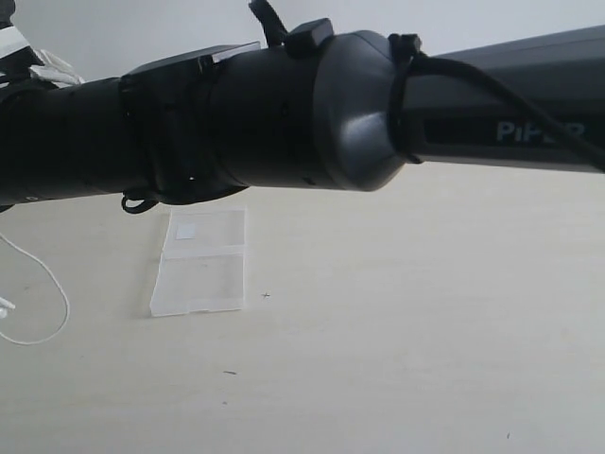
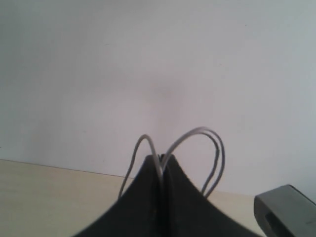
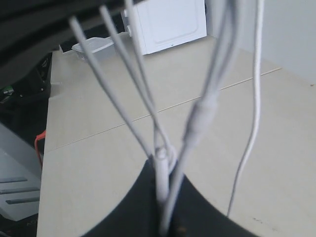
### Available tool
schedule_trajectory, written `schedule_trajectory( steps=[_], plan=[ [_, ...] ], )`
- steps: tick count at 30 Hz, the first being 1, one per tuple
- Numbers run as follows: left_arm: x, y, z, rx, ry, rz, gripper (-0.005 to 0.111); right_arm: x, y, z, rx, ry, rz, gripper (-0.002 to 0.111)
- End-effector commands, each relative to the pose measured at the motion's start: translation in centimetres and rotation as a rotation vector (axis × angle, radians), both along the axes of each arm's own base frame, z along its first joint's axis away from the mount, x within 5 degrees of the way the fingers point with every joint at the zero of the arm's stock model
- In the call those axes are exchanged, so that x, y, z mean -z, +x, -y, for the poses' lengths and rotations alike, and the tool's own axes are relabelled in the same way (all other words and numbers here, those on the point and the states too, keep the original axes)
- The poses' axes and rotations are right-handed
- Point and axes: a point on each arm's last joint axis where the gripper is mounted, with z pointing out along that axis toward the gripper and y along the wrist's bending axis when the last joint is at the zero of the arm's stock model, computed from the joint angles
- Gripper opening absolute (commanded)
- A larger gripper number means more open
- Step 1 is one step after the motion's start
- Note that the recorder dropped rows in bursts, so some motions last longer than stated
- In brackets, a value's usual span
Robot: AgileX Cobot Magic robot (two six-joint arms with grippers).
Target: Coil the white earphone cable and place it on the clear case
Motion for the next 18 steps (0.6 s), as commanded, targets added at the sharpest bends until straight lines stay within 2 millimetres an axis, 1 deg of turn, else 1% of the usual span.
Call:
schedule_trajectory(
  steps=[1, 3, 5, 7, 12, 14, 16, 18],
  plan=[
    [-0.20, 0.03, -0.13, -0.015, -0.007, 0.003, 0.000, -0.40, 0.02, -0.05, 0.006, 0.009, 0.004, 0.000],
    [-0.20, 0.03, -0.13, -0.015, -0.002, 0.004, 0.000, -0.40, 0.02, -0.05, 0.006, 0.009, 0.004, 0.002],
    [-0.20, 0.03, -0.16, -0.017, -0.002, 0.003, 0.000, -0.40, 0.02, -0.05, 0.006, 0.009, 0.004, 0.008],
    [-0.20, 0.04, -0.16, -0.018, 0.001, 0.004, 0.000, -0.40, 0.02, -0.05, 0.007, 0.009, 0.002, 0.018],
    [-0.20, 0.04, -0.16, -0.018, 0.001, 0.004, 0.000, -0.37, 0.14, -0.02, 0.031, 0.015, -0.040, 0.047],
    [-0.20, 0.04, -0.16, -0.018, 0.005, 0.004, 0.000, -0.36, 0.17, -0.01, 0.037, 0.015, -0.046, 0.058],
    [-0.20, 0.03, -0.13, -0.015, 0.024, 0.006, 0.000, -0.31, 0.37, 0.06, 0.059, 0.008, -0.042, 0.065],
    [-0.33, 0.02, -0.08, -0.010, 0.043, 0.012, 0.000, -0.26, 0.55, 0.11, 0.080, 0.003, -0.042, 0.069]
  ],
)
